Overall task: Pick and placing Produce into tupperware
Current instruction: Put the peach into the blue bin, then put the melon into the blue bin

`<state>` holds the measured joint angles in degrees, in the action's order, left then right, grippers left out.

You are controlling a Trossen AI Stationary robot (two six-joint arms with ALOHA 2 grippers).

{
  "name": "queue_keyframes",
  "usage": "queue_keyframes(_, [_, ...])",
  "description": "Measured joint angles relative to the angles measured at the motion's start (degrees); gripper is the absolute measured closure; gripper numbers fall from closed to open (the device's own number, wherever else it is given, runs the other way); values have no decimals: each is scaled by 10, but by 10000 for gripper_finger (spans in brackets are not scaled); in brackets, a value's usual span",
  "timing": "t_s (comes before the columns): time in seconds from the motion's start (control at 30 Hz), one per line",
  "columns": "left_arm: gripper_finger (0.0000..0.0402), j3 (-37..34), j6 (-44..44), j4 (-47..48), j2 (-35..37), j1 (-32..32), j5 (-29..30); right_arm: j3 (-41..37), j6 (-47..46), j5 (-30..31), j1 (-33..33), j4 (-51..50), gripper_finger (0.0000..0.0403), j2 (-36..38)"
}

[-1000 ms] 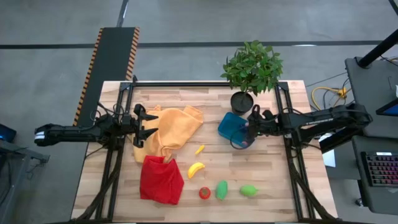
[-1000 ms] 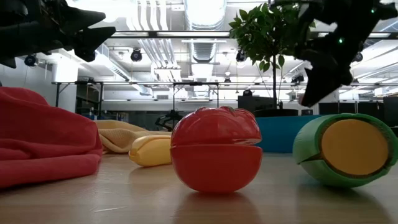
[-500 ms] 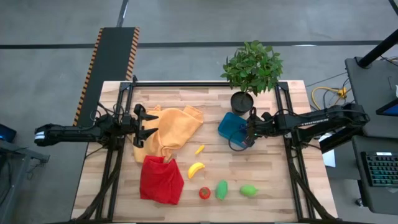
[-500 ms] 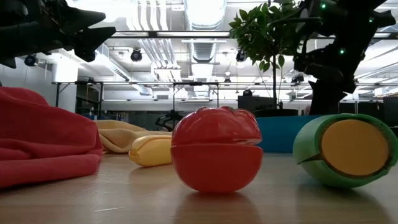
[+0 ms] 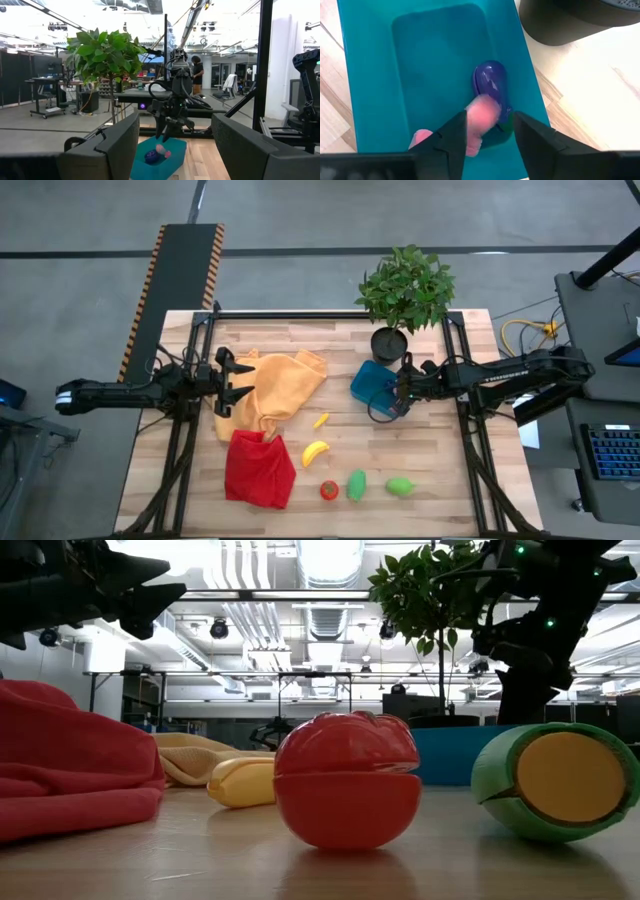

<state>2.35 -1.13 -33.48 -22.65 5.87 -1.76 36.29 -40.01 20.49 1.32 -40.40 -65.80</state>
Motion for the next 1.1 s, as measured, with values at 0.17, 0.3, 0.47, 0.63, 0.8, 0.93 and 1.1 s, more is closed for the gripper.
queue_keyframes(0.17, [167,0,0,1,-2,0,0,0,0,0,0,1,219,0])
queue_keyframes(0.3, [167,0,0,0,-3,0,0,2,0,-5,0,3,208,2])
queue_keyframes(0.47, [167,0,0,0,-5,0,0,45,0,-94,2,5,208,3])
queue_keyframes(0.63, [167,-1,-1,0,-6,0,0,103,9,-245,30,31,211,4])
queue_keyframes(0.8, [167,-1,-1,0,-9,0,0,134,38,-280,96,191,212,4])
queue_keyframes(0.93, [167,-1,0,0,-9,0,0,142,189,-273,175,414,211,0])
queue_keyframes(1.1, [167,-1,0,-1,-9,0,0,161,380,-166,253,470,211,0])
